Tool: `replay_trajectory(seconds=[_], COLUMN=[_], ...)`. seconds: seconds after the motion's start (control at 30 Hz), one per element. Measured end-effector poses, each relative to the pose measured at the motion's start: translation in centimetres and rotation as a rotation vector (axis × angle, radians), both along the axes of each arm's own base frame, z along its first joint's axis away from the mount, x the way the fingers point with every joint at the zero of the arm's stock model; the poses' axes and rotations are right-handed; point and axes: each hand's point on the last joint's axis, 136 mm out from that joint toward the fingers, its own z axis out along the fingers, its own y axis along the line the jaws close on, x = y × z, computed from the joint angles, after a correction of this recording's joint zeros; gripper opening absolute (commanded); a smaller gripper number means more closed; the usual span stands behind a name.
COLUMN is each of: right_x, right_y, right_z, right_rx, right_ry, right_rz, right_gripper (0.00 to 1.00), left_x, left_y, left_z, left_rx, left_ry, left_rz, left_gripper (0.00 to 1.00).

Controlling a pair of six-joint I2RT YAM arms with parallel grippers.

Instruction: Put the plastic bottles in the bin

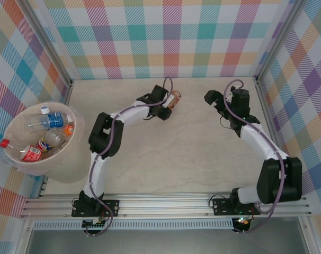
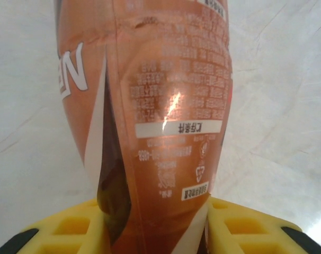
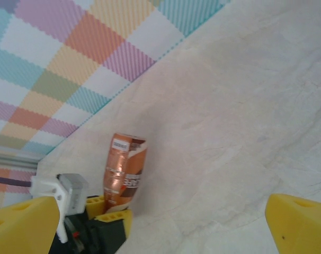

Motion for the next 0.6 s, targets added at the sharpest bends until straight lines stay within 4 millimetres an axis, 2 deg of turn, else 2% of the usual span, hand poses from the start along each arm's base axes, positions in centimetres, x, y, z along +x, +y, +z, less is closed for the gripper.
replay_trajectory(seconds=[0.3,0.43,0.6], right_x=[-4.0,-4.9,-5.3], right_y=[0.9,1.0,1.0], right_z=[3.5,4.1,4.2], right_rx=[-0.021,-0.022,-0.023], right_ry=[-0.125,-0.15,-0.158], right_rz=[0.102,0.115,0.119], right_gripper=[1.0,1.0,1.0], left_x=[-5.9,-8.1,-10.8], left_y=[2.7,5.7,10.3], left_z=[14.6,20.4,25.0], left_rx=[-0.156,-0.224,-0.244], left_ry=[-0.215,-0.285,-0.353], left_rz=[0.243,0.357,0.493], left_gripper=[0.0,0.0,0.0])
